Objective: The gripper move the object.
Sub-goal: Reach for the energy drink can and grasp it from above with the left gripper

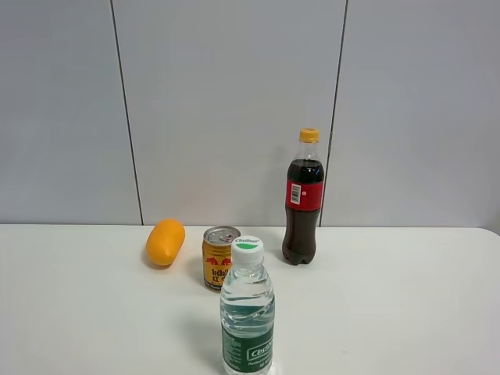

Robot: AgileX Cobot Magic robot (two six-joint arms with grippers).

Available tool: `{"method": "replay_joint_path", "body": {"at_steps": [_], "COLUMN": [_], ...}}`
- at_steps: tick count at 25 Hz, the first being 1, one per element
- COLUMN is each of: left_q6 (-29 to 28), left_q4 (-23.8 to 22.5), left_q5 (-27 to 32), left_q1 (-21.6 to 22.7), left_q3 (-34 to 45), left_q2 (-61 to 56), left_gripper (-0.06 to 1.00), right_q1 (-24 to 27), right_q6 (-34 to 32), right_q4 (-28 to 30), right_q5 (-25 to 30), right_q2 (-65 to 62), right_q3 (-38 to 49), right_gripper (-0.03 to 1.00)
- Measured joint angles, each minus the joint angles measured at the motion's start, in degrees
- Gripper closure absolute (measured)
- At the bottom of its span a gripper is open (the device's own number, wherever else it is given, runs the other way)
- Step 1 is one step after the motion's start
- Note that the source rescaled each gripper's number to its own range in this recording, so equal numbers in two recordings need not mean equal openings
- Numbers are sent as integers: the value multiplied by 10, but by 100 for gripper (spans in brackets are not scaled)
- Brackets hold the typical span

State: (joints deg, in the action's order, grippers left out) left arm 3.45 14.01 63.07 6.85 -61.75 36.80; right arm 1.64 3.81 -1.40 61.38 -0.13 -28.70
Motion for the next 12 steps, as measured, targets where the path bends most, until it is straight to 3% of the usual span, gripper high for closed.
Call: {"method": "replay_joint_path", "body": {"at_steps": [5, 12], "left_q6": [55, 106], "left_q4": [72, 99], "left_q5": [1, -3], "left_q1": [0, -2], "left_q3": [-83, -108], "left_q2": [128, 249], "left_gripper": [-6, -6], "right_q1": [0, 0], "right_q6": [0, 0], "right_q4": [0, 0], "right_q5": [0, 0], "right_q2": [0, 0], "right_q3": [0, 0], "right_gripper": [-3, -3]}}
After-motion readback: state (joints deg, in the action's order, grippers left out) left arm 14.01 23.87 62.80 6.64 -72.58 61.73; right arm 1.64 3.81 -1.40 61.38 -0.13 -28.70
